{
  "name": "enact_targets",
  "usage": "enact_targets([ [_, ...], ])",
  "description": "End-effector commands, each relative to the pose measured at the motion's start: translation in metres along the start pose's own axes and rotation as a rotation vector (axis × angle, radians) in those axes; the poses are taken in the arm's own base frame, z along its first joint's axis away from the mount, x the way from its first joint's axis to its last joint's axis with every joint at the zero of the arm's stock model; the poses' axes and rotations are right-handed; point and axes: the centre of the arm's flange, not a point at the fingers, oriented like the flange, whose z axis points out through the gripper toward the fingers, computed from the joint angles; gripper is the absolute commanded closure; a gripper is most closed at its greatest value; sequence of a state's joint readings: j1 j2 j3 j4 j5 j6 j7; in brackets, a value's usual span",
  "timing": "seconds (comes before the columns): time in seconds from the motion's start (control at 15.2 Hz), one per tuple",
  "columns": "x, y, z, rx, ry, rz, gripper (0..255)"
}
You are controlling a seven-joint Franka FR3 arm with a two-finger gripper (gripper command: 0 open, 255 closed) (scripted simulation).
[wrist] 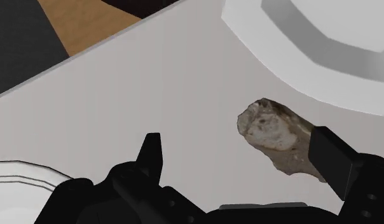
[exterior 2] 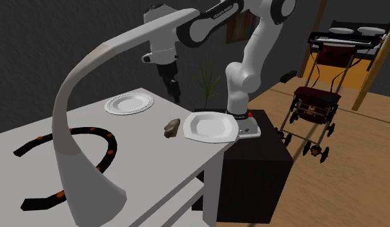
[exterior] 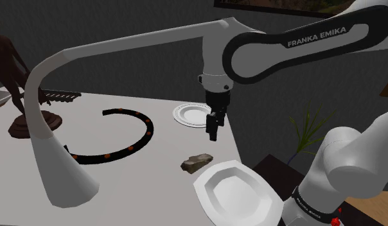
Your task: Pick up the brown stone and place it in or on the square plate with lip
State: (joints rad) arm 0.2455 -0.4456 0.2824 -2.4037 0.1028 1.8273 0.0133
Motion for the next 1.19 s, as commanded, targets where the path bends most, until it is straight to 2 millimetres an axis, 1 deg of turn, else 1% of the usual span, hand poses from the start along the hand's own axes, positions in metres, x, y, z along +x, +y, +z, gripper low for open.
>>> enact_targets([
  [0.0,0.006,-0.022,0.011,0.009,-0.019,-0.034,0],
  [0.13,0.015,-0.044,0.023,0.018,-0.037,-0.067,0],
  [0.2,0.016,-0.049,0.025,0.019,-0.041,-0.074,0],
  [0.59,0.015,-0.050,0.057,0.019,-0.041,-0.074,0],
  [0.66,0.015,-0.050,0.065,0.019,-0.041,-0.074,0],
  [1.12,0.015,-0.050,0.065,0.019,-0.041,-0.074,0],
])
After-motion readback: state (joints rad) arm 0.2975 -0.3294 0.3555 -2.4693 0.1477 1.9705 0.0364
